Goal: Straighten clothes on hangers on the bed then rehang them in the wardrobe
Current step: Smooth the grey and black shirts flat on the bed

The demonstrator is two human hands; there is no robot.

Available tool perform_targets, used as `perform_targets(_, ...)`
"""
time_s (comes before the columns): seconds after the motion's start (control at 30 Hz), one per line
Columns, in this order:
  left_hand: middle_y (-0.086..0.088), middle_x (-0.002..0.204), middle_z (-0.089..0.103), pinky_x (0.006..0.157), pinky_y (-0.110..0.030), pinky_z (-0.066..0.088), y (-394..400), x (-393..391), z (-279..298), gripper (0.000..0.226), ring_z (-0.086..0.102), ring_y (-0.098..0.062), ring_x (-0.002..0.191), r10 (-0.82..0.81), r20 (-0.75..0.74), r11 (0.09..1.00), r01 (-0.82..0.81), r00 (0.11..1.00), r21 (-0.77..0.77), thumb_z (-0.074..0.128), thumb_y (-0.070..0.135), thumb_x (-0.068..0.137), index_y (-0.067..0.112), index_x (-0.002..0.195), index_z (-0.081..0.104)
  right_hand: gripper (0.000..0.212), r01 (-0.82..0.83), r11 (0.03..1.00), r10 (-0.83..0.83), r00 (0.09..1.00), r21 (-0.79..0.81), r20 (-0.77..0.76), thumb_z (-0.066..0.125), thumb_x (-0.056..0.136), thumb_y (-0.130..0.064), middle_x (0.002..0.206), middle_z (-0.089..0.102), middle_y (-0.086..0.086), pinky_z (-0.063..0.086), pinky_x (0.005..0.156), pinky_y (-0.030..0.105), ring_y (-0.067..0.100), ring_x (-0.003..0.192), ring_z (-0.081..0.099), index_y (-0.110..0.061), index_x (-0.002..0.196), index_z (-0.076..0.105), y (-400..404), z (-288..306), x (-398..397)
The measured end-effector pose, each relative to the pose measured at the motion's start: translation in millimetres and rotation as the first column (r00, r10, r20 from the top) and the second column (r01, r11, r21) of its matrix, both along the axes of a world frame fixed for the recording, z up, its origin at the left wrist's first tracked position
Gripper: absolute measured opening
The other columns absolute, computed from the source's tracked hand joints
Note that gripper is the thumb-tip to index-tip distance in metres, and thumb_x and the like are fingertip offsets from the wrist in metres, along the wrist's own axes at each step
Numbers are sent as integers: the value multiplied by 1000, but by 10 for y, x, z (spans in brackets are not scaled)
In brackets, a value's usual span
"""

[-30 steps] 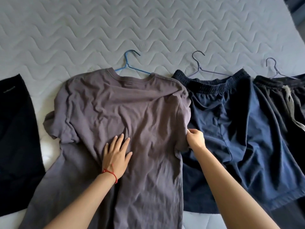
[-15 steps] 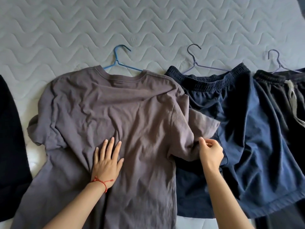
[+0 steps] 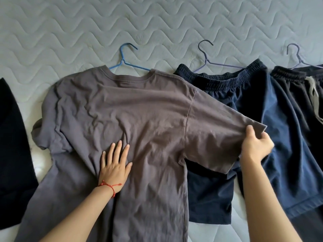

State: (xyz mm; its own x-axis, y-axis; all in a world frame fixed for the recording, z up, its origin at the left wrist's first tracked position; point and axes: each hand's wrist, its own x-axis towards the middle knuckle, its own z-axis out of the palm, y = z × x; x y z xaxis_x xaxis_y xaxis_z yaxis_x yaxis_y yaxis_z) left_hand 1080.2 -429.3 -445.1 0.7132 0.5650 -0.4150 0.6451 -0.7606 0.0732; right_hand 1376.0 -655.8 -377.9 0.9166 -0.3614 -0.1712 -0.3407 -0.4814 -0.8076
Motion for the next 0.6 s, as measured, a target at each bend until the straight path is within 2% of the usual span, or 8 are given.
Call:
perform_targets(0.07, -13, 139, 48, 95, -56, 43, 11, 3, 4, 63, 31, -27, 129, 3, -7, 1000, -3, 1000, -7, 33, 42, 77, 17, 135, 36, 37, -23, 997, 28, 997, 74, -67, 60, 84, -34, 61, 44, -1, 45, 57, 22, 3, 55, 45, -16, 57, 42, -84, -1, -20)
perform_targets(0.1, -13, 139, 48, 95, -56, 42, 15, -1, 1, 63, 30, -27, 129, 4, -10, 1000, -5, 1000, -13, 33, 42, 77, 17, 135, 36, 36, -45, 990, 66, 986, 133, -154, 61, 84, -37, 61, 44, -2, 49, 58, 26, 4, 56, 46, -19, 58, 43, -100, -30, -61)
perform_targets(0.2, -14, 139, 48, 94, -58, 43, 5, -3, -2, 63, 30, -27, 129, 0, 12, 1000, 0, 1000, -8, 47, 40, 77, 17, 134, 37, 23, -85, 950, 208, 889, 300, -407, 64, 83, -38, 75, 53, -1, 58, 57, 31, 11, 66, 56, -18, 78, 54, -112, -96, -231)
perform_targets(0.3, -14, 139, 48, 93, -58, 43, 3, -23, -19, 79, 36, -29, 128, -2, 30, 1000, 3, 1000, -4, 77, 31, 66, 16, 134, 39, 18, -254, 924, 365, 809, 285, -461, 69, 81, -23, 73, 60, 6, 49, 42, 15, 6, 47, 58, -8, 86, 61, -192, -173, -397)
perform_targets(0.37, -14, 139, 49, 92, -57, 44, 12, -29, -21, 84, 43, -31, 127, -9, 37, 1000, 9, 999, 1, 81, 31, 62, 16, 133, 39, 8, -318, 901, 425, 787, 296, -447, 69, 80, -12, 63, 65, 0, 45, 43, 10, -2, 43, 57, -6, 81, 65, -189, -165, -497)
perform_targets(0.43, -14, 138, 50, 91, -58, 44, 16, -33, -15, 83, 48, -33, 125, -23, 34, 1000, 23, 999, -1, 81, 31, 61, 16, 133, 40, 7, -263, 915, 374, 838, 306, -398, 66, 82, -7, 55, 66, -11, 47, 47, 8, 2, 54, 61, -12, 77, 65, -201, -140, -539)
perform_targets(0.5, -15, 137, 51, 90, -58, 45, 22, -32, -23, 82, 51, -35, 123, -29, 22, 1000, 29, 999, 3, 82, 30, 60, 14, 131, 45, 13, -116, 957, 208, 914, 266, -349, 61, 82, -10, 57, 58, -6, 50, 51, 13, 15, 67, 56, -14, 70, 60, -232, -109, -540)
perform_targets(0.6, -12, 148, 37, 101, -58, 36, 13, 6, 86, 76, 38, -34, 134, 1, 34, 999, 0, 999, -46, 74, 29, 71, 15, 138, 40, 14, -58, 997, 34, 919, -50, -392, 54, 81, -17, 78, 60, 12, 51, 75, 36, 28, 82, 56, -4, 84, 58, -239, -50, -600)
